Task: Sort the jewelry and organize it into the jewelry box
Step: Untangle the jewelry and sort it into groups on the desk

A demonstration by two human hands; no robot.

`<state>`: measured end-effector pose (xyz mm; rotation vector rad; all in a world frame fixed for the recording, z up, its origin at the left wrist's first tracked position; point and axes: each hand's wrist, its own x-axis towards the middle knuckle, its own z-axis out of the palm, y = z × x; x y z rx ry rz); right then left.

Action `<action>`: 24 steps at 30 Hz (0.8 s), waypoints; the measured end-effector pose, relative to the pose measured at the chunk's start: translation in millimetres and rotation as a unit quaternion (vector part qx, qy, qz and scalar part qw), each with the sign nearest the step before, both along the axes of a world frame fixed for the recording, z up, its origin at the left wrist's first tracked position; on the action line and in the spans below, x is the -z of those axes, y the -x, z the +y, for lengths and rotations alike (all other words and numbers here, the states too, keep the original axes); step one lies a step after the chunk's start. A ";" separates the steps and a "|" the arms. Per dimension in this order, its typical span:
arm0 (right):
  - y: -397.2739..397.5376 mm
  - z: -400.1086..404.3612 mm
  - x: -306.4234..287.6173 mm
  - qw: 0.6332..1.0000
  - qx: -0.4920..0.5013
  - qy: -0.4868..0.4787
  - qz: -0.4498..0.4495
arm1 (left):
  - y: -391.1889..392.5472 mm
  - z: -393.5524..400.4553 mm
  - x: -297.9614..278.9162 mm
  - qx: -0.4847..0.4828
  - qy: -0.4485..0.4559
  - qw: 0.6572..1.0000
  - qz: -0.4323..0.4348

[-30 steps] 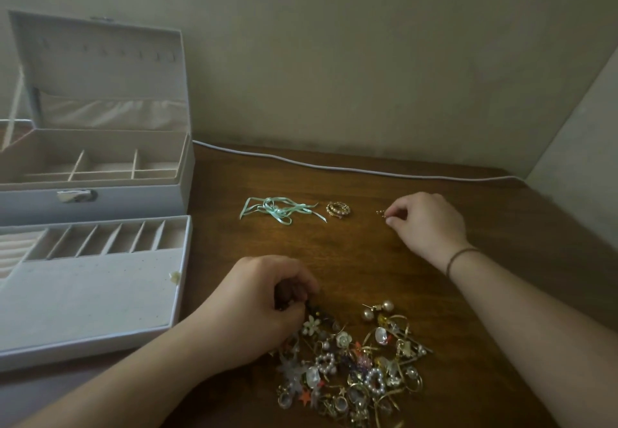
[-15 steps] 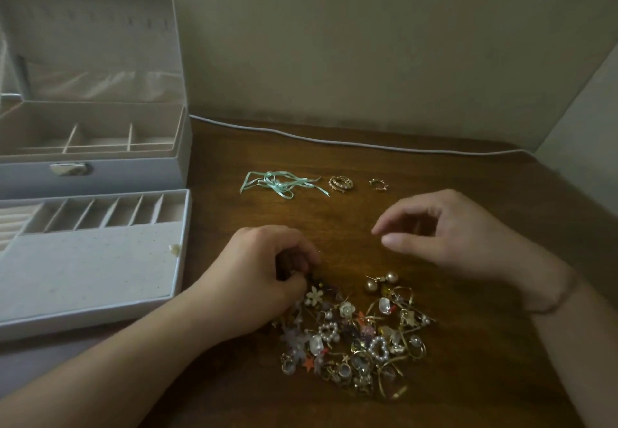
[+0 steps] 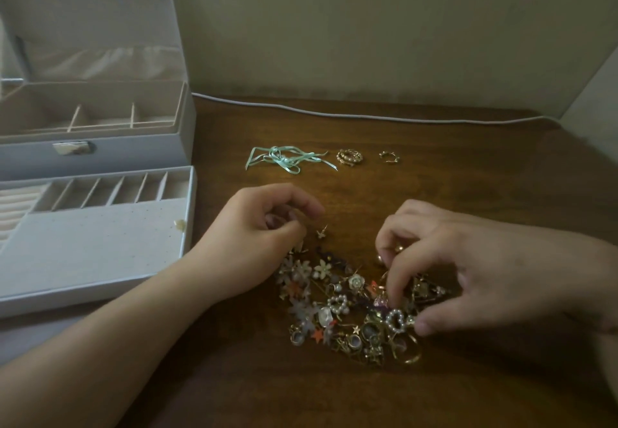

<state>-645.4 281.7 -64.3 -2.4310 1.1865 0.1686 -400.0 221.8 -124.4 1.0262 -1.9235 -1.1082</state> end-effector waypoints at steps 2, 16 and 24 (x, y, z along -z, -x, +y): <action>4.4 0.1 -0.2 1.000 0.005 0.008 0.005 | 0.6 1.4 0.6 0.014 -0.007 1.000 0.006; -14.1 -6.7 28.0 0.990 -0.046 0.132 -0.006 | -0.6 9.0 -13.2 -0.044 0.074 0.984 -0.154; 10.9 -6.0 9.2 0.995 -0.013 0.083 -0.050 | -1.7 12.6 -7.3 0.034 0.156 0.972 -0.170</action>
